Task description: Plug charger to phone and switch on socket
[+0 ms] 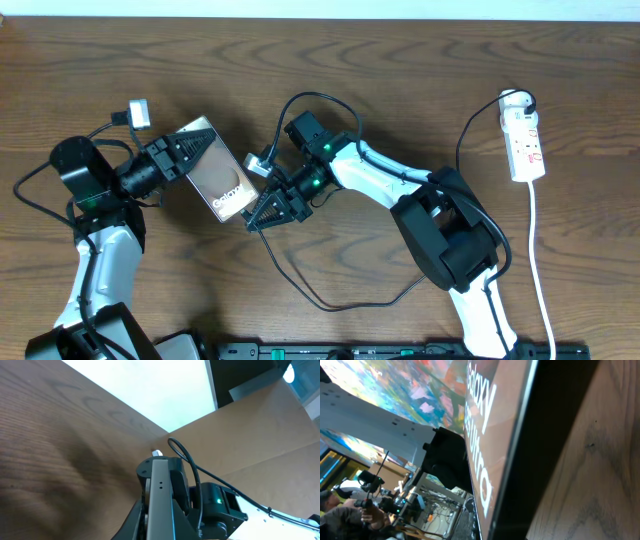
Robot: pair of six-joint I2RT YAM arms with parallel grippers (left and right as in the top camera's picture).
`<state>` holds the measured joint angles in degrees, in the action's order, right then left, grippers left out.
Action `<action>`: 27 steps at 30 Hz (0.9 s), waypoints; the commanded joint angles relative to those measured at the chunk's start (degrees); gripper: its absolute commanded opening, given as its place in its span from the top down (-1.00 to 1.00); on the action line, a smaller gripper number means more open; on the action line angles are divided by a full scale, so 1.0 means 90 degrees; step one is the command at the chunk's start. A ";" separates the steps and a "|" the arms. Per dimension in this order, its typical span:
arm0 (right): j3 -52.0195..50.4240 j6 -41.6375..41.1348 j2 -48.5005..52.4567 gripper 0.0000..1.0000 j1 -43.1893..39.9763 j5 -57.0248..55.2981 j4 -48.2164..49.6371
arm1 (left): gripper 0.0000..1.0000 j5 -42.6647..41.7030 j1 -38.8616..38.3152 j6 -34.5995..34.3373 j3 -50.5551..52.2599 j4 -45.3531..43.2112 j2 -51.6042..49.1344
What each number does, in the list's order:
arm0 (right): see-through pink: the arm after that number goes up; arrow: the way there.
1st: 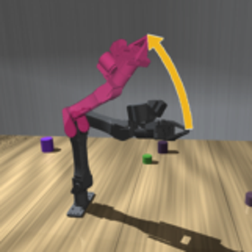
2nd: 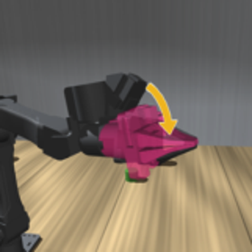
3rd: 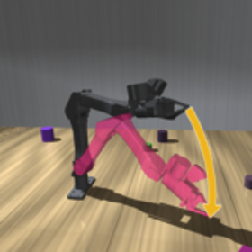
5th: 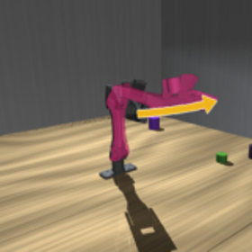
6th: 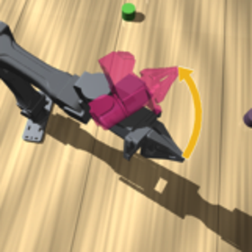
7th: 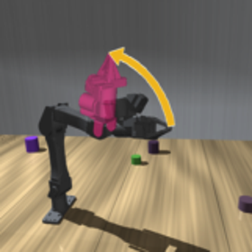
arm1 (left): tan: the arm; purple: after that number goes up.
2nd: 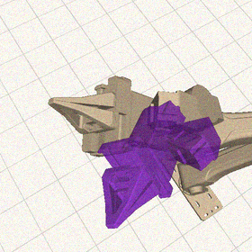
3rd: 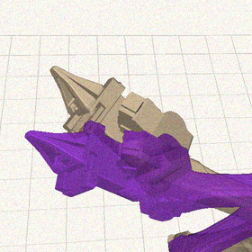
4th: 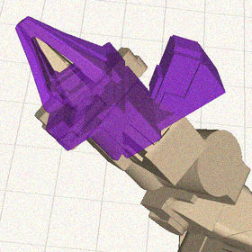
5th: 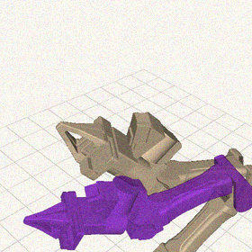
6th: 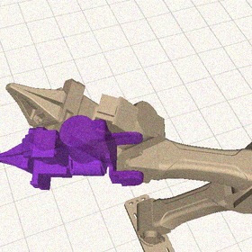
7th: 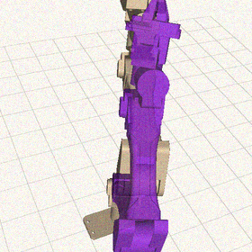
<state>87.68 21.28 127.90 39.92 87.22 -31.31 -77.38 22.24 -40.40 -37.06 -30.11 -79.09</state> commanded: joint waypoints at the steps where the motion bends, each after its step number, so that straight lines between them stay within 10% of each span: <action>1: 0.0087 -0.0461 -0.0017 0.97 -0.0107 0.0243 0.0345 | 0.85 -0.0486 -0.0063 -0.0032 -0.0032 0.0041 0.0007; 27: 0.0087 -0.2623 -0.0017 0.97 -0.0049 -0.0034 0.2552 | 0.85 -0.0355 -0.0063 -0.0012 -0.0032 0.0044 0.0007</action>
<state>86.63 3.20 128.05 39.97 87.59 -12.40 -74.39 22.92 -40.16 -37.80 -30.65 -79.09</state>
